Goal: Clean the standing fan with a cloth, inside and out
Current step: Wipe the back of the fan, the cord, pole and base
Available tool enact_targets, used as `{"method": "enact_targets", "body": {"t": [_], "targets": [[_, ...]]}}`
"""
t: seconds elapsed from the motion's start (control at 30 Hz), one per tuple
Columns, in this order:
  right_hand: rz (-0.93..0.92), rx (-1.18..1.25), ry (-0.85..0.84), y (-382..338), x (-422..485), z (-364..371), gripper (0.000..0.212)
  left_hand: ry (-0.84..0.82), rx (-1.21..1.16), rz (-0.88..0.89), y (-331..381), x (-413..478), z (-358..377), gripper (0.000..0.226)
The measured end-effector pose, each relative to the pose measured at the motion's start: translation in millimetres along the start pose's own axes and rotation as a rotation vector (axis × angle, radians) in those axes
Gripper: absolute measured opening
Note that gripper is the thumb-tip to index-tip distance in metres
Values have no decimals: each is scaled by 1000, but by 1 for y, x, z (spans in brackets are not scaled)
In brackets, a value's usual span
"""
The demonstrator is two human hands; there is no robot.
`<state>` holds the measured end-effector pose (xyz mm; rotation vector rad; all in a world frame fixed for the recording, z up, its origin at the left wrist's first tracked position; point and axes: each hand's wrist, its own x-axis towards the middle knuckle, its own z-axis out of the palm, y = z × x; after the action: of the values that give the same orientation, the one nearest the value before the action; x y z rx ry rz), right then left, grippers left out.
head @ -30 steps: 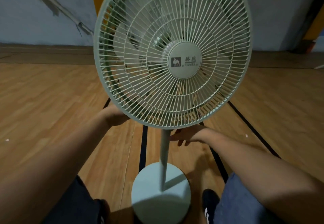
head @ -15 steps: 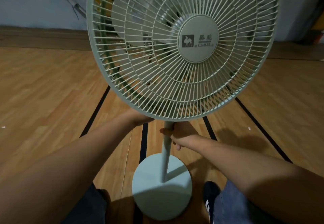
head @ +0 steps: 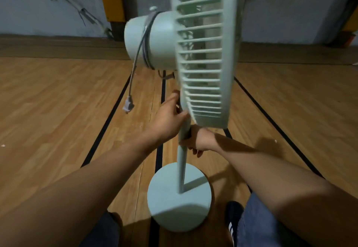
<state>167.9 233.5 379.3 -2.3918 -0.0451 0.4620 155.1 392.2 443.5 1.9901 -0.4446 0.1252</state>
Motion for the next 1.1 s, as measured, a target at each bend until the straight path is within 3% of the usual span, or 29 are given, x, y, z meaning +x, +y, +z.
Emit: {"method": "enact_targets", "body": {"t": [0.2, 0.37, 0.53, 0.67, 0.8, 1.0, 1.1], "targets": [[-10, -55, -31, -12, 17, -12, 27, 174, -49, 63, -1, 13, 11, 43], [61, -30, -14, -22, 26, -3, 37, 281, 9, 13, -11, 25, 17, 48], [55, 13, 60, -23, 23, 14, 35, -18, 59, -9, -30, 32, -13, 26], [91, -65, 219, -26, 16, 27, 49, -225, 4, -46, -38, 34, -31, 33], [144, -169, 314, -26, 19, 39, 58, -159, 69, -13, -43, 33, -31, 21], [128, -65, 360, -24, 26, 41, 43, -33, 181, -30, -41, 38, -25, 27], [138, -31, 307, -22, 31, 37, 29, 29, 246, 74, -38, 36, -20, 39]]}}
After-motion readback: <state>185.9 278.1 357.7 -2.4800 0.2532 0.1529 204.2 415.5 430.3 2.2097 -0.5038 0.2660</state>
